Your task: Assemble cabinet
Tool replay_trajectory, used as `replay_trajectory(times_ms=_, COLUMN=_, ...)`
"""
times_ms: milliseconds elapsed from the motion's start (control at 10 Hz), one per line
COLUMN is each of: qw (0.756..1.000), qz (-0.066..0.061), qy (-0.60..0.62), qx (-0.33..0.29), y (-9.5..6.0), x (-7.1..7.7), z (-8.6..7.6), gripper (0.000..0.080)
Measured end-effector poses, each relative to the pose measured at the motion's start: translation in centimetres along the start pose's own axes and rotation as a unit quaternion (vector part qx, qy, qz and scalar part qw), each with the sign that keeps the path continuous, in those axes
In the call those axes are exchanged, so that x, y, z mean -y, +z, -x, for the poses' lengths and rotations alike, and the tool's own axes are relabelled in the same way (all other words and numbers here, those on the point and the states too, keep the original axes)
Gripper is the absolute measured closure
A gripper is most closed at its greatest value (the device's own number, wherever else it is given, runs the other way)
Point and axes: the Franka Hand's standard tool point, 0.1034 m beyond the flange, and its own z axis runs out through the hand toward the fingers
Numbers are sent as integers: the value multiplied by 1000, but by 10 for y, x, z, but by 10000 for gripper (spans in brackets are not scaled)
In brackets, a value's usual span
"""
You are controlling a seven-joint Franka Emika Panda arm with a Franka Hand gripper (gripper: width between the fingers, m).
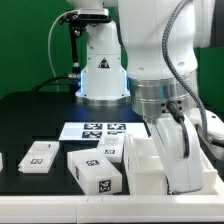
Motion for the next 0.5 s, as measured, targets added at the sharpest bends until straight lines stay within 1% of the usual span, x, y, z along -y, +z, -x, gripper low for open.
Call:
replay_trajectory(times_ms=200, qw=999, qz=-26, qy=1, qx=-20, y=-1, x=8, z=2, gripper=708)
replay_trajectory(times_ms=500, qw=999, qz=-32, qy=-7, qx=-41, y=-1, x=10, z=2, gripper=705)
